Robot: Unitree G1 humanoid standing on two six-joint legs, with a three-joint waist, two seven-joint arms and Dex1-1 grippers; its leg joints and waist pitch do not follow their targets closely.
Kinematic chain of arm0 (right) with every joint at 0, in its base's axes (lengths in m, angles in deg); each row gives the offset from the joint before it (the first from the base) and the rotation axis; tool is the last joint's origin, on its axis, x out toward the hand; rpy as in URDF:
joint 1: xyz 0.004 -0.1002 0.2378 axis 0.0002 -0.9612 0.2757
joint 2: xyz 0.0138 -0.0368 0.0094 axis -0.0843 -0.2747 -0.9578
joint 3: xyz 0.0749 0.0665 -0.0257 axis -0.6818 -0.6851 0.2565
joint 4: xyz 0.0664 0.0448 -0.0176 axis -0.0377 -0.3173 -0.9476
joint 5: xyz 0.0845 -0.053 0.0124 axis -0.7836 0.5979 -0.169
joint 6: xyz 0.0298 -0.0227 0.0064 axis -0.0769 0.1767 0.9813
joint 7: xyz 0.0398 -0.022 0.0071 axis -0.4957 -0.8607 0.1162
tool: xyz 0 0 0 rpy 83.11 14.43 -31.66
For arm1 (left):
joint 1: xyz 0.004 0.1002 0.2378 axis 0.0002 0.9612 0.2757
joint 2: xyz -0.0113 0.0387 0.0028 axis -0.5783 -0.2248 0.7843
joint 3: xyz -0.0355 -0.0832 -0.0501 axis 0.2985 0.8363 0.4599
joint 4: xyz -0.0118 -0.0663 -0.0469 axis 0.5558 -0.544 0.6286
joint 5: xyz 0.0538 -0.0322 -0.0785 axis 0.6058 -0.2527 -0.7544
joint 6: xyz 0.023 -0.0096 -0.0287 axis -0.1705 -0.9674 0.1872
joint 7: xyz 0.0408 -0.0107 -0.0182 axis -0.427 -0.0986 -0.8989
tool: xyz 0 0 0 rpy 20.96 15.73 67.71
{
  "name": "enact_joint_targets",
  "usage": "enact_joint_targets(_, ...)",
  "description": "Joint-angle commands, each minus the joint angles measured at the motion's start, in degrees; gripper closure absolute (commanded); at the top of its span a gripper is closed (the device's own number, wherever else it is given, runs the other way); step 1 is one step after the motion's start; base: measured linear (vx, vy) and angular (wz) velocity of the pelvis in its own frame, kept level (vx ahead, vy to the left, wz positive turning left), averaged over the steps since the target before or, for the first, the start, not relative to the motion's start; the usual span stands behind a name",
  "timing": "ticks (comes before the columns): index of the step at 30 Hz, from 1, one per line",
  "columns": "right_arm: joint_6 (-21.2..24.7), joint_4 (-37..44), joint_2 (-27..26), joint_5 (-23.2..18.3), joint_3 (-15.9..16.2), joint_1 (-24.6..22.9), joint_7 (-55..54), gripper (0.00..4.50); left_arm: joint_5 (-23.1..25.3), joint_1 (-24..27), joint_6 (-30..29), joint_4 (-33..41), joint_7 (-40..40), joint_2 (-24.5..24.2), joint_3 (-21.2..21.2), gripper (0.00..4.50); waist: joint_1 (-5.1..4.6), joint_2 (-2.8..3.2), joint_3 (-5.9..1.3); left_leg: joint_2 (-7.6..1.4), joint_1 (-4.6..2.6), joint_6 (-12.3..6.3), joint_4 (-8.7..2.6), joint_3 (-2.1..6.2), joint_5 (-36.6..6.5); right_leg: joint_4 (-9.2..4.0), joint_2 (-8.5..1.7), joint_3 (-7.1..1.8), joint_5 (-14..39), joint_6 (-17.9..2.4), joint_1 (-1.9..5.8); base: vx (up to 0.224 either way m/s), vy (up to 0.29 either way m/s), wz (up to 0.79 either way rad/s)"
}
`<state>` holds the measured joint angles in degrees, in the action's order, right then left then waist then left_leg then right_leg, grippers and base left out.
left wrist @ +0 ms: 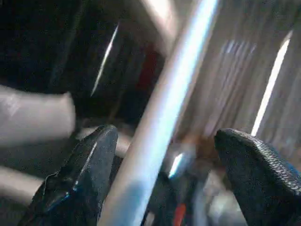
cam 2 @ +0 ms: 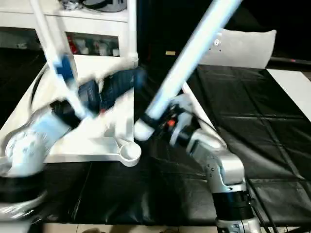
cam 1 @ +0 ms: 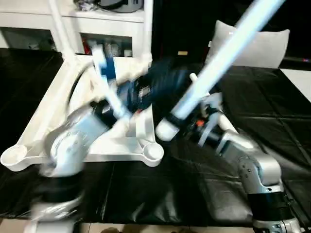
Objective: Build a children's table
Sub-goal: Pick table leg
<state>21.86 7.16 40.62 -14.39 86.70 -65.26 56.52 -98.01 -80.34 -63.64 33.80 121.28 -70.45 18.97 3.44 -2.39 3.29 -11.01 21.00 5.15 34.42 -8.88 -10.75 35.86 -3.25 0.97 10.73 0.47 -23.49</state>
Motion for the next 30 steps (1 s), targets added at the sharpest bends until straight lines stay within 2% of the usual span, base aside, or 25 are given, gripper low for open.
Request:
enact_joint_targets(1,-2.42,2.28,0.69,3.5,0.13,-1.87,-2.65,2.59,6.72,1.85,1.8,2.19,2.57,-5.12,-4.5,0.73,0.25,1.16,-3.46,-1.09,-0.47,2.9,-4.67,-0.1,-12.6,-4.58,-2.75,-1.64,15.73,-6.49,2.45,0.0,0.0,0.0)
enact_joint_targets(2,-2.47,3.11,0.79,4.01,0.37,-2.72,-2.98,2.59,8.52,2.89,2.44,2.73,3.33,-7.22,-5.95,0.73,0.35,1.46,-3.48,-1.11,-0.52,3.0,-4.76,0.01,-12.7,-4.46,-2.71,-1.65,14.56,-6.63,2.45,0.0,0.0,0.0)
enact_joint_targets(3,-2.47,3.11,0.79,4.01,0.37,-2.72,-2.98,2.59,8.52,2.89,2.44,2.73,3.33,-7.22,-5.95,0.73,0.29,1.43,-3.44,-1.1,-0.54,3.06,-4.8,-0.03,-13.03,-4.44,-2.67,-1.64,14.07,-6.87,2.43,0.0,0.0,0.0)
enact_joint_targets(5,-1.85,4.65,0.93,4.33,0.91,-4.08,-3.38,2.59,11.47,4.72,4.01,3.47,5.34,-10.98,-8.74,0.73,0.39,1.45,-3.5,-1.11,-0.74,3.09,-4.77,-0.12,-13.38,-4.36,-2.66,-1.65,12.92,-7.83,2.35,0.0,0.0,0.0)
enact_joint_targets(6,-1.85,4.65,0.93,4.33,0.91,-4.08,-3.38,2.59,11.47,4.72,4.01,3.47,5.34,-10.98,-8.74,0.73,0.43,1.73,-3.38,-1.14,-0.63,3.3,-4.9,-0.03,-14.22,-4.35,-2.71,-1.63,12.95,-8.12,2.43,0.0,0.0,0.0)
enact_joint_targets(7,-0.98,5.75,0.92,3.93,1.12,-5.12,-3.66,2.59,13.39,6.04,5.08,3.27,7.52,-13.56,-10.6,0.73,0.4,2.01,-3.37,-1.08,-0.61,3.4,-4.93,0.0,-14.55,-4.25,-2.69,-1.64,13.01,-8.21,2.44,0.0,0.0,0.0)
enact_joint_targets(8,0.25,7.4,0.65,2.73,1.14,-6.68,-4.24,2.59,17.15,7.82,7.78,1.89,10.77,-17.15,-13.37,0.73,0.33,1.85,-3.34,-0.99,-0.52,2.96,-4.98,0.02,-14.89,-4.39,-2.7,-1.74,13.69,-7.48,2.57,0.0,0.0,0.0)
enact_joint_targets(9,0.3,7.48,0.64,2.67,1.14,-6.76,-4.27,2.59,17.32,7.9,7.9,1.83,10.91,-17.31,-13.49,0.9,0.35,1.79,-3.25,-1.01,-0.51,2.82,-5.08,0.03,-14.78,-4.57,-2.73,-1.78,14.07,-7.2,2.54,0.0,0.0,0.0)
enact_joint_targets(10,1.1,8.26,0.94,1.88,1.22,-7.76,-3.9,2.59,21.81,8.31,12.06,-1.17,12.99,-19.94,-16.03,1.01,0.38,1.94,-3.24,-0.93,-0.56,2.66,-5.1,0.09,-14.83,-4.81,-2.74,-1.8,14.94,-7.0,2.42,0.0,0.0,0.0)
enact_joint_targets(12,0.61,8.23,1.4,2.47,1.72,-8.38,-3.34,2.59,24.14,8.13,14.24,-3.44,14.35,-21.46,-17.63,1.11,0.32,2.15,-3.24,-0.99,-0.69,3.18,-5.1,0.03,-15.79,-4.66,-2.8,-1.86,15.85,-7.14,2.27,0.0,0.0,0.0)
enact_joint_targets(13,0.52,8.19,1.43,2.56,1.77,-8.41,-3.27,2.59,24.25,8.09,14.36,-3.64,14.47,-21.55,-17.73,1.11,0.33,2.14,-3.19,-1.02,-0.72,3.3,-5.13,0.07,-16.23,-4.74,-2.85,-1.84,16.36,-7.25,2.2,0.0,0.0,0.0)
enact_joint_targets(15,-0.86,7.23,2.14,3.0,2.48,-8.82,-1.02,2.59,26.96,6.3,17.2,-9.69,16.17,-22.32,-19.76,1.3,0.42,2.09,-3.13,-0.97,-0.77,3.31,-5.13,0.07,-17.02,-4.76,-2.93,-1.86,17.3,-7.57,2.12,0.0,0.0,0.0)
enact_joint_targets(17,-0.99,7.08,2.17,2.96,2.41,-8.81,-0.87,2.59,27.49,5.92,17.7,-10.68,16.42,-22.42,-20.15,1.48,0.46,2.19,-3.18,-1.0,-0.8,3.44,-5.1,0.1,-17.16,-4.7,-3.08,-1.9,17.45,-7.84,2.13,0.0,0.0,0.0)
enact_joint_targets(19,-0.78,7.01,2.39,2.73,2.34,-8.58,-0.76,2.59,28.51,4.69,19.23,-13.61,17.74,-22.73,-20.97,1.53,0.52,2.29,-3.25,-1.03,-0.77,3.47,-5.1,0.14,-16.34,-4.59,-3.1,-1.88,15.89,-8.49,2.18,0.0,0.0,0.0)
enact_joint_targets(20,-0.35,7.46,2.9,2.39,2.4,-8.7,-0.68,2.59,28.77,3.8,20.59,-15.83,18.84,-22.44,-21.1,1.75,0.58,2.41,-3.34,-0.99,-0.86,3.49,-5.01,0.09,-15.97,-4.4,-3.04,-1.88,14.72,-8.86,2.17,0.0,0.0,0.0)
enact_joint_targets(22,0.22,7.71,3.57,2.07,2.66,-8.79,-0.11,2.59,28.13,2.4,22.12,-19.33,20.07,-21.08,-20.4,1.83,0.73,2.22,-3.4,-0.93,-0.83,3.46,-4.95,-0.01,-15.68,-4.36,-3.09,-1.85,13.91,-9.3,2.38,0.0,0.0,0.0)
enact_joint_targets(23,0.97,7.78,4.18,1.75,2.92,-8.78,0.58,2.59,28.04,1.11,23.43,-22.69,21.89,-20.31,-20.33,1.92,0.81,2.44,-3.44,-0.93,-0.87,3.39,-4.89,0.03,-15.25,-4.34,-3.16,-1.87,13.36,-9.49,2.37,0.0,0.0,0.0)
enact_joint_targets(25,1.36,7.83,4.59,1.68,3.03,-8.79,1.1,2.59,28.43,0.19,24.53,-25.19,23.29,-20.01,-20.67,2.04,0.88,2.34,-3.47,-0.94,-0.76,3.39,-4.88,-0.01,-14.79,-4.28,-3.18,-1.86,12.73,-9.68,2.5,0.0,0.0,0.0)
enact_joint_targets(26,1.48,7.84,4.78,1.78,2.9,-8.75,1.42,2.59,29.22,-0.75,25.85,-27.73,24.32,-19.8,-21.18,2.29,0.97,2.42,-3.57,-0.97,-0.75,3.33,-4.8,-0.02,-14.23,-4.16,-3.21,-1.85,11.49,-9.99,2.56,0.0,0.0,0.0)
enact_joint_targets(27,1.48,7.84,4.78,1.78,2.9,-8.75,1.42,2.59,29.22,-0.75,25.85,-27.73,24.32,-19.8,-21.18,2.29,0.92,2.32,-3.53,-0.91,-0.63,3.26,-4.83,-0.04,-14.08,-4.21,-3.16,-1.85,11.37,-9.98,2.66,0.0,0.0,0.0)
enact_joint_targets(30,2.06,8.08,5.16,1.41,2.64,-8.67,1.42,2.59,29.86,-2.06,26.65,-30.75,26.57,-19.94,-22.11,2.5,0.92,2.38,-3.56,-1.01,-0.85,3.29,-4.79,-0.08,-14.26,-4.12,-3.25,-1.85,11.62,-10.37,2.54,0.0,0.0,0.0)
